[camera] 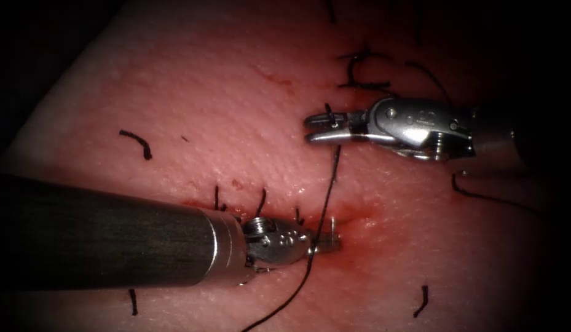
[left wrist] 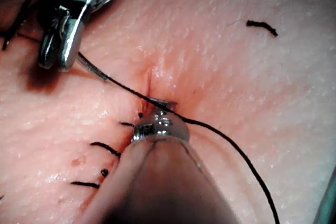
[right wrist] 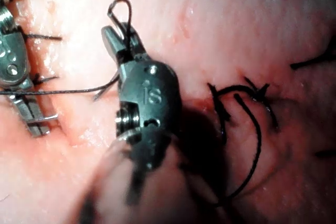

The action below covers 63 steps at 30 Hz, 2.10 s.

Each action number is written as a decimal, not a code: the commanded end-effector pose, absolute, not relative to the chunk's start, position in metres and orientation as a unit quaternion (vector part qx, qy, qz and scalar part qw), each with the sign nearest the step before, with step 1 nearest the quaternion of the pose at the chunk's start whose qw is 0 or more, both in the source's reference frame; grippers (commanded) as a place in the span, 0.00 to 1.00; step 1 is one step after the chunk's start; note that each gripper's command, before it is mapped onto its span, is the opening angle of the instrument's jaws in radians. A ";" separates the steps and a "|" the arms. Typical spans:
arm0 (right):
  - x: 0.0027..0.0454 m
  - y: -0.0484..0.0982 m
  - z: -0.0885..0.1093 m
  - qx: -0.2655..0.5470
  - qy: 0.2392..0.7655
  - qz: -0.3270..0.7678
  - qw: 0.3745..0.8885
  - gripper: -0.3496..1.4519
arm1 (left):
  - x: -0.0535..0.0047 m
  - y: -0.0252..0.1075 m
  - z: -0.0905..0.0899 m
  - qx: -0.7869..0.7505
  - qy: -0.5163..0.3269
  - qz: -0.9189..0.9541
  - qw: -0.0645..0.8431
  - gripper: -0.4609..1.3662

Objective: Wound Closure
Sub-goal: Throw the needle through the top of the cut, then use the left gripper to pull the needle through the wound

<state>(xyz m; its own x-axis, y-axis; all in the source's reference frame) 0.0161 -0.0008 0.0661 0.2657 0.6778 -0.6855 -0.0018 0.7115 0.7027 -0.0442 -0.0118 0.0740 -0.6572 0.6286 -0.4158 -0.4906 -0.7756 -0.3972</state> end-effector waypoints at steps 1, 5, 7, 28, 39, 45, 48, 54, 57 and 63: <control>0.0165 -0.001 0.066 0.339 0.547 0.255 0.722 0.00 | -0.0442 -0.012 0.074 -0.275 -0.131 0.901 0.309 0.07; 0.0167 -0.003 0.067 0.403 0.506 0.285 0.707 0.00 | -0.0443 -0.012 0.074 -0.275 -0.130 0.901 0.309 0.06; 0.0169 -0.003 0.068 0.438 0.492 0.297 0.691 0.00 | -0.0443 -0.012 0.074 -0.275 -0.130 0.901 0.310 0.06; 0.0144 -0.013 0.068 0.629 0.293 0.471 0.544 0.00 | -0.0449 -0.011 0.074 -0.276 -0.129 0.902 0.306 0.07; 0.0139 -0.009 0.068 0.528 0.463 0.410 0.582 0.64 | -0.0455 -0.012 0.074 -0.278 -0.126 0.906 0.294 0.08; 0.0128 -0.006 0.068 0.440 0.542 0.315 0.643 0.86 | -0.0452 -0.012 0.074 -0.280 -0.124 0.910 0.279 0.06; 0.0115 -0.004 0.069 0.397 0.572 0.268 0.666 0.86 | -0.0451 -0.012 0.073 -0.291 -0.114 0.912 0.268 0.06; 0.0088 -0.001 0.068 0.375 0.587 0.242 0.675 0.87 | -0.0448 -0.011 0.072 -0.320 -0.094 0.906 0.259 0.06; 0.0069 0.001 0.068 0.345 0.606 0.207 0.686 0.87 | -0.0447 -0.011 0.071 -0.330 -0.086 0.906 0.251 0.06; 0.0051 0.001 0.067 0.334 0.613 0.188 0.691 0.86 | -0.0446 -0.010 0.070 -0.356 -0.061 0.902 0.237 0.06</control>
